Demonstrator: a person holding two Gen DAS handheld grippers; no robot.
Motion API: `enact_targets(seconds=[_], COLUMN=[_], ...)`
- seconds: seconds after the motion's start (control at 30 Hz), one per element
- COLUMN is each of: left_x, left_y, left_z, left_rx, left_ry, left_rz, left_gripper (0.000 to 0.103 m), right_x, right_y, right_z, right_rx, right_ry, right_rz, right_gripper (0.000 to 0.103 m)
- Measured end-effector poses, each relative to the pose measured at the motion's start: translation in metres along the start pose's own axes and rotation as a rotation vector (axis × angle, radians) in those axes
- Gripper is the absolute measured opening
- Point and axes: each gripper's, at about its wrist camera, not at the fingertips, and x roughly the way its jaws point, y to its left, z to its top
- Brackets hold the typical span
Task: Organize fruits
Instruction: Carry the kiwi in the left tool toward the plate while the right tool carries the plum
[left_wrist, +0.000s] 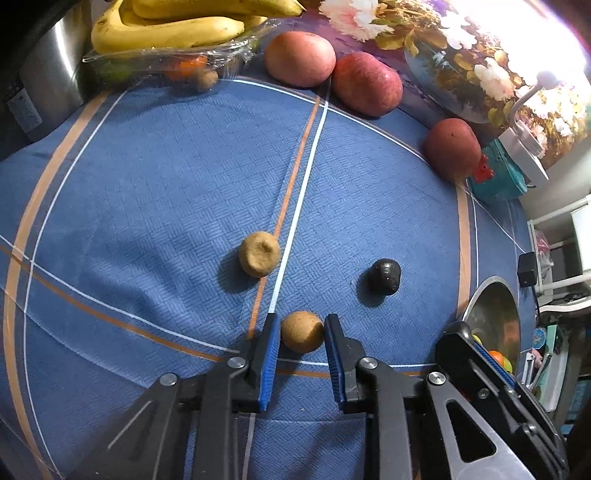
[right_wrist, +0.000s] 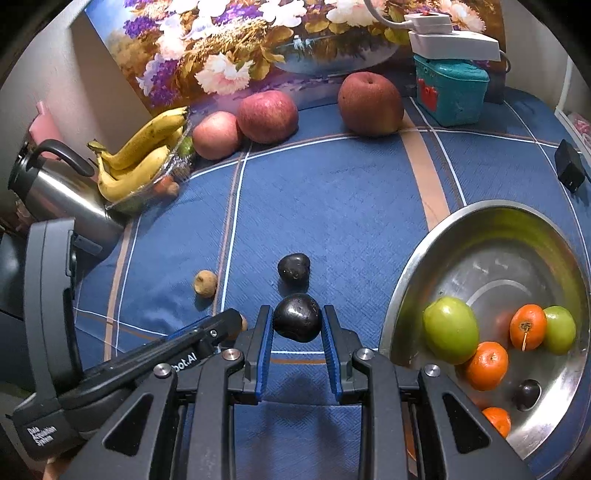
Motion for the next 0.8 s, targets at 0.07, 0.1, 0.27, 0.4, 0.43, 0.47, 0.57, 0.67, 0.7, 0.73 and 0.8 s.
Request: enact_targets(seconds=[0.07,0.1,0.27,0.4,0.43,0.47,0.57,0.67,0.7,0.73,0.8], left_x=[-0.001,-0.005,-0.022,-0.036,-0.038,-0.041,-0.047,-0.051,-0.052,-0.053,-0.053], left_y=[0.002,0.004,0.005,-0.001,-0.003,-0.005,-0.013,-0.026,-0.032,-0.038,-0.051], left_z=[0.001,0.0,0.002,0.004,0.004,0.004,0.004,0.002,0.001,-0.001,-0.005], left_rx=[-0.002,-0.002,-0.001,0.018,0.023,0.029,0.053,0.086,0.1,0.11,0.14], left_ry=[-0.004,-0.008,-0.046,-0.079,-0.086,-0.092,-0.105,-0.109,-0.108,-0.106,-0.1], left_rz=[0.001,-0.001,-0.019,-0.027,-0.028,-0.03,-0.037,-0.048,-0.053,-0.059,-0.072], left_gripper=[0.026,0.026,0.026,0.026,0.026,0.026,0.026,0.026,0.026,0.026,0.026], right_x=[-0.002,-0.004,-0.012,-0.016,-0.017,-0.017,-0.022,-0.028,-0.03,-0.032,-0.035], right_y=[0.0,0.0,-0.004,-0.011,-0.013,-0.017,-0.029,-0.044,-0.053,-0.06,-0.078], right_z=[0.001,0.001,0.003,0.003,0.003,0.003,0.003,0.003,0.002,0.001,-0.002], right_rx=[0.004,0.007,0.021,0.045,0.051,0.063,0.104,0.142,0.163,0.179,0.222], right_ry=[-0.006,-0.01,-0.029,-0.036,-0.036,-0.037,-0.04,-0.052,-0.056,-0.059,-0.058], right_rz=[0.005,0.007,0.022,0.021,0.019,0.018,0.004,-0.018,-0.036,-0.05,-0.086], right_gripper=[0.027,0.027,0.027,0.027,0.027,0.027,0.027,0.027,0.027,0.027,0.027])
